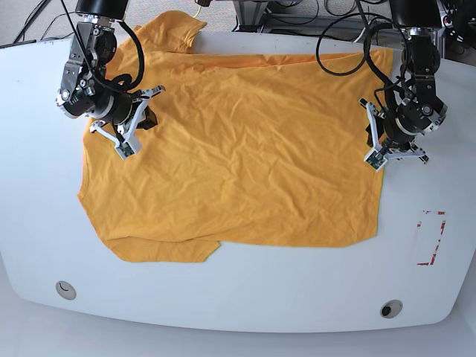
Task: Layout the t-shirt on the table in an organized manner, then fold the t-shirt properly
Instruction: 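Lower both grippers onto the shirt body and pinch the fabric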
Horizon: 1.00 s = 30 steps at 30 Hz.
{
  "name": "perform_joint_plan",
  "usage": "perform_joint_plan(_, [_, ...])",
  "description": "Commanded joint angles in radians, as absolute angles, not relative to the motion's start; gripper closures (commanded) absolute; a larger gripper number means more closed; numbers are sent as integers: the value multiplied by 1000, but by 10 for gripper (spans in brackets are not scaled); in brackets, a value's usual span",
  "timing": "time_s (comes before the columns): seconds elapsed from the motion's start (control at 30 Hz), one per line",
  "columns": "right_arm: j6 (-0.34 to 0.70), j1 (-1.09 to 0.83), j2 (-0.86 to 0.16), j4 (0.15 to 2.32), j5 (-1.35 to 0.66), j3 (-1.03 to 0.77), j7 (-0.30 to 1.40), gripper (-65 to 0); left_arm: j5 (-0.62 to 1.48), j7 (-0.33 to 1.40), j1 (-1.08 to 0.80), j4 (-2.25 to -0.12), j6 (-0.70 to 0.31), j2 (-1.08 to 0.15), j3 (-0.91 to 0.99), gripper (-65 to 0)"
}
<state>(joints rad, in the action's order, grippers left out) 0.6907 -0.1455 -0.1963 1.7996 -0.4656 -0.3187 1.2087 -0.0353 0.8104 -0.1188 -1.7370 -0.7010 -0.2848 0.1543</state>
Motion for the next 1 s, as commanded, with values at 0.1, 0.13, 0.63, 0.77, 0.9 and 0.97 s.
perform_joint_plan(0.1, [698, -136, -209, 1817, -409, -323, 1194, -43, -33, 774, -105, -1741, -698, -294, 159, -10])
perform_joint_plan(0.13, [698, -136, -208, 1817, -392, -325, 1194, -43, -33, 774, -105, -1730, -698, -294, 159, -6])
perform_joint_plan(0.63, [698, -128, -193, 1616, -309, -325, 1059, -41, -33, 773, 28, -1434, -698, -294, 114, -7])
perform_joint_plan(0.77, [698, -105, -193, 1566, -309, -325, 1046, -41, -33, 771, 79, -1377, -698, -298, 79, -7])
perform_joint_plan(0.9, [698, -81, -193, 1527, -309, -325, 1041, -41, -33, 771, 125, -1354, -698, -300, 50, -7])
perform_joint_plan(0.97, [698, -64, -193, 1514, -309, -325, 1041, -41, -33, 771, 143, -1345, -698, -300, 42, -8])
